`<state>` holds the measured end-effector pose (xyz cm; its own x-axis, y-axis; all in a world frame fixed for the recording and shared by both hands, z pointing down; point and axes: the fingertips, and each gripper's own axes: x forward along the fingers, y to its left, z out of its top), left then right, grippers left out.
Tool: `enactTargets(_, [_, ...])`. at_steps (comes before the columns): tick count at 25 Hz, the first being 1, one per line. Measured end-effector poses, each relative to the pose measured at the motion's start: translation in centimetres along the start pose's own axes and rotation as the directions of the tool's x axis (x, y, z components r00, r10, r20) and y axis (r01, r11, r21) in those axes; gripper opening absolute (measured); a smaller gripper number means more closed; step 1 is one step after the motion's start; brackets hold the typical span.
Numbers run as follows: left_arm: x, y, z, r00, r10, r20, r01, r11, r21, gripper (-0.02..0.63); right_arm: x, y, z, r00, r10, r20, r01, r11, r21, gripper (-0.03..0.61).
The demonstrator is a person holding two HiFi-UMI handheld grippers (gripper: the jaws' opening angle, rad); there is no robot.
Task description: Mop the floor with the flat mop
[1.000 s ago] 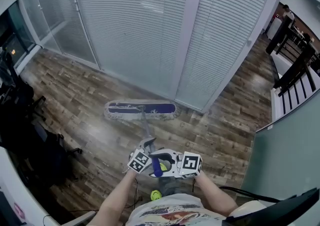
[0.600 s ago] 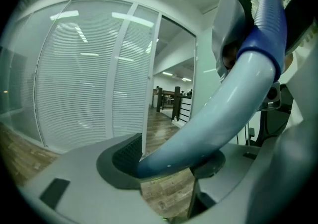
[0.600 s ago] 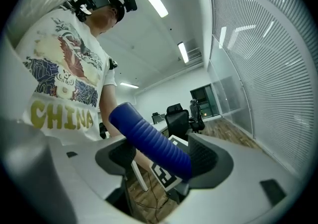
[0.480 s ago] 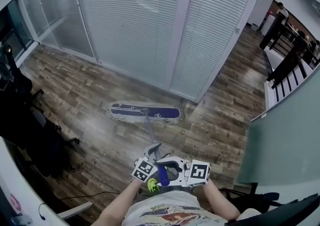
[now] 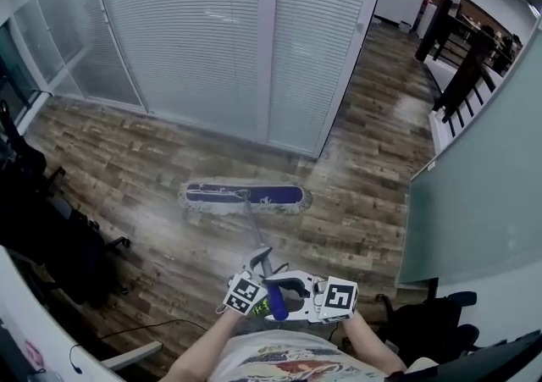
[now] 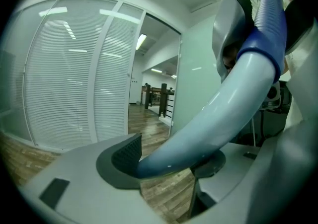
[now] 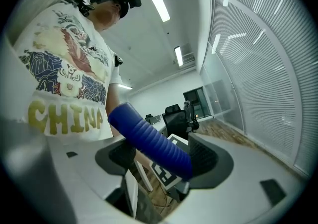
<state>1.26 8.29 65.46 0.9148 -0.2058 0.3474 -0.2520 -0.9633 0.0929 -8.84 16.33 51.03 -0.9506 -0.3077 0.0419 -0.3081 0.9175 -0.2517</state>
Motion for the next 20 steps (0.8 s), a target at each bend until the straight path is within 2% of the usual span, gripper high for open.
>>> enactTargets(5, [-0.7, -8.2, -2.0, 0.999, -0.026, -0.045, 0.027, 0.999, 0.033, 0.23, -3.1, 7.3, -2.9, 0.999, -0.011, -0.037, 0.011, 1.0, 0.001, 0.298])
enactTargets(9, [-1.7, -15.5, -2.0, 0.999, -0.04, -0.023, 0.04, 0.999, 0.017, 0.23, -6.0, 13.6, -3.6, 1.0, -0.027, 0.005, 0.027, 1.0, -0.014, 0.298])
enactTargets(12, [-3.1, -19.6, -2.1, 0.999, -0.046, -0.008, 0.046, 0.999, 0.006, 0.23, -6.9, 17.6, -3.7, 0.998, -0.043, 0.04, 0.042, 0.999, 0.016, 0.298])
enactTargets(16, [-3.8, -24.4, -3.4, 0.998, -0.061, -0.019, 0.061, 0.998, 0.016, 0.23, -8.5, 21.9, -5.6, 0.999, -0.033, 0.02, 0.033, 0.999, -0.017, 0.298])
enactTargets(20, [-4.4, -26.9, -6.0, 0.993, -0.089, -0.081, 0.094, 0.994, 0.063, 0.23, -8.4, 24.5, -8.3, 1.0, -0.012, -0.028, 0.012, 1.0, -0.02, 0.298])
